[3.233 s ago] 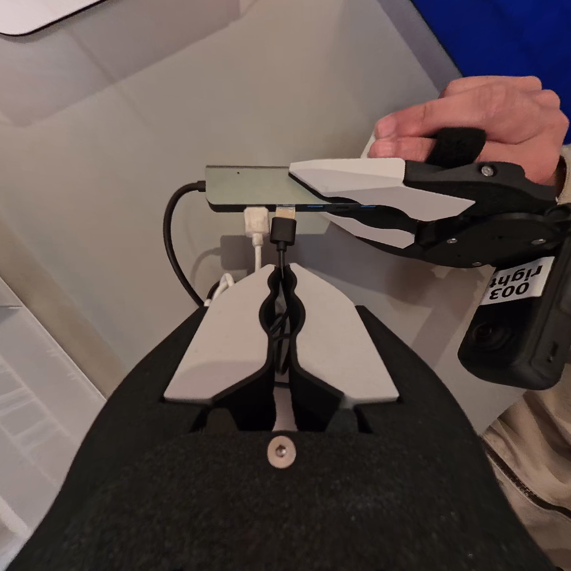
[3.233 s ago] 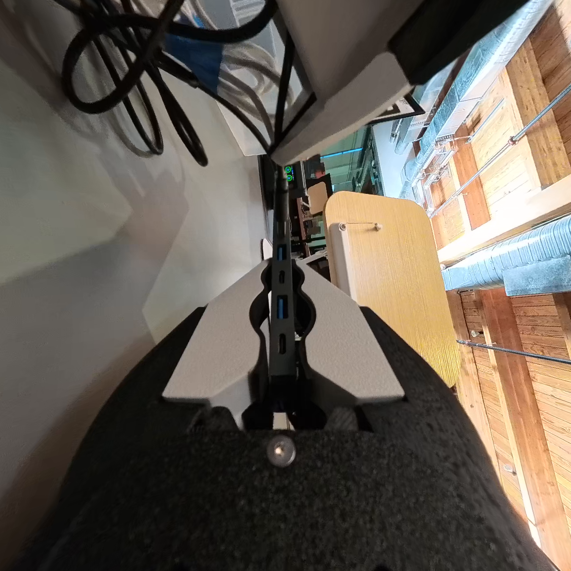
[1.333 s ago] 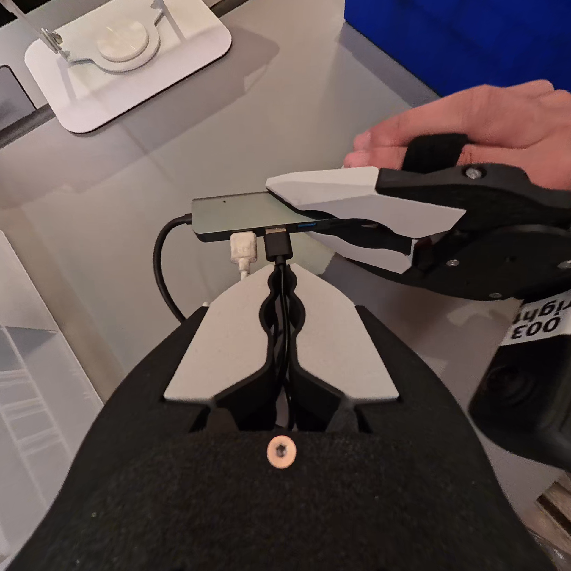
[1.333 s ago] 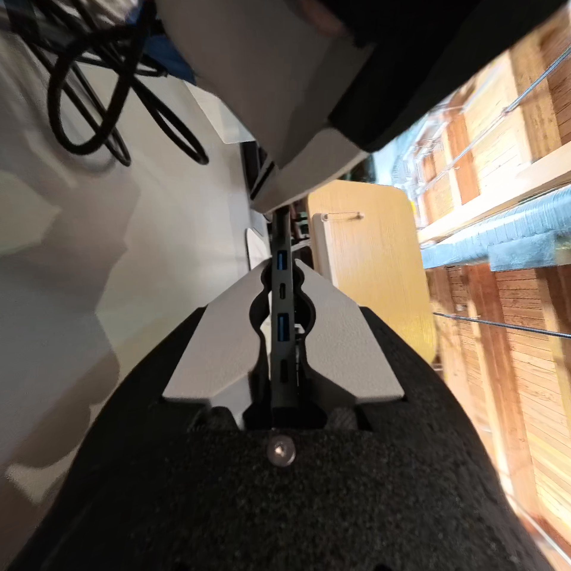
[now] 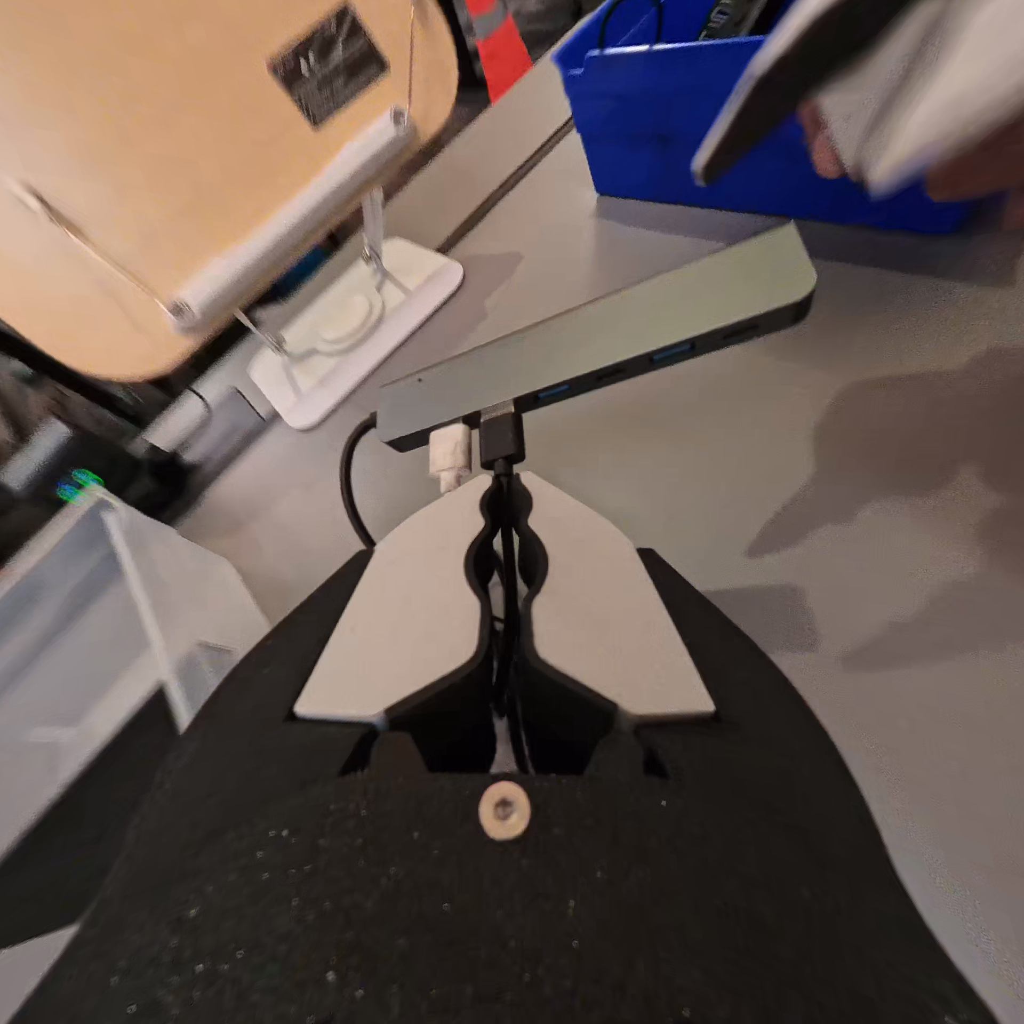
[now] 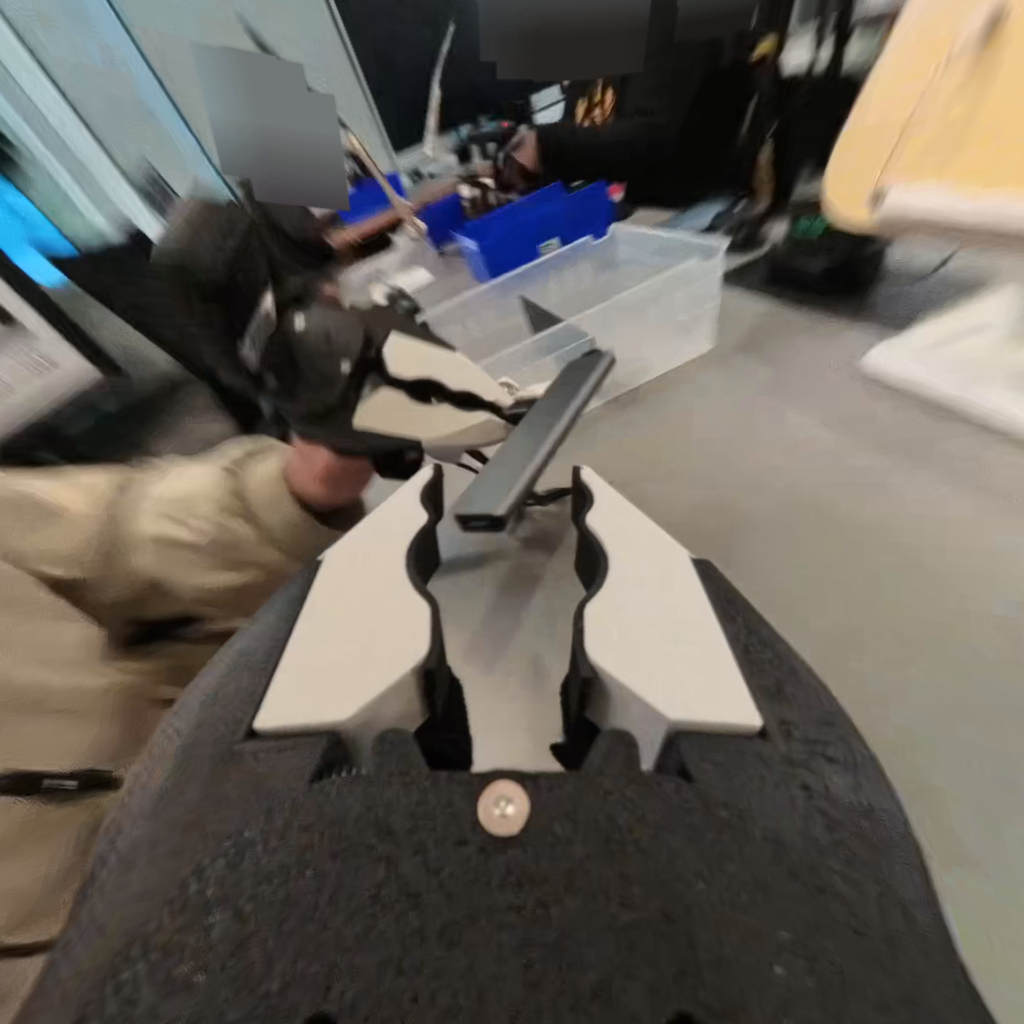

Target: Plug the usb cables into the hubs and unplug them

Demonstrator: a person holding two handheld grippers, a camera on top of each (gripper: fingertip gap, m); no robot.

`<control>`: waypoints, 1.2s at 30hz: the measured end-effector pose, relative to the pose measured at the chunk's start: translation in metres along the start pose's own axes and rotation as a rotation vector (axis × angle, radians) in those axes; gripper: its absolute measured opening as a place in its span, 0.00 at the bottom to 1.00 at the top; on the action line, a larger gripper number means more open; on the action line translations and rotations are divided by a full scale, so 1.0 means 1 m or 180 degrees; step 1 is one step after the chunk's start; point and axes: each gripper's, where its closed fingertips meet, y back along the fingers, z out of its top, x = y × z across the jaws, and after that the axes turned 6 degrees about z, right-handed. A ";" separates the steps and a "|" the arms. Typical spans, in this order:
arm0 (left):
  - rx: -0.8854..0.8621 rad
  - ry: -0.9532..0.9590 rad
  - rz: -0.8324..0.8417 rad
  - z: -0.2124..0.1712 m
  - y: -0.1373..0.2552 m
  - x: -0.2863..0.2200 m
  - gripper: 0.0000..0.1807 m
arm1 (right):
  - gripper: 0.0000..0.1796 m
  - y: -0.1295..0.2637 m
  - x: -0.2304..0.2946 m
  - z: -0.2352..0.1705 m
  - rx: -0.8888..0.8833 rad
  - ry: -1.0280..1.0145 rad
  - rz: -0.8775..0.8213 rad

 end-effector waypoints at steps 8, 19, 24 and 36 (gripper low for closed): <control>-0.0395 -0.1193 0.0177 0.015 0.025 -0.032 0.01 | 0.18 -0.031 0.024 -0.017 0.0347 -0.1914 0.1703; -0.0509 -0.0657 -0.0401 0.018 0.023 -0.059 0.01 | 0.05 -0.027 0.023 -0.041 0.0327 -0.1703 0.1654; -0.0371 -0.1008 -0.0344 0.010 0.017 -0.063 0.01 | 0.05 -0.026 0.022 -0.050 0.0555 -0.1704 0.1627; -0.0143 -0.1717 -0.0144 -0.003 0.009 -0.064 0.01 | 0.05 -0.030 0.015 -0.066 0.0651 -0.1893 0.1570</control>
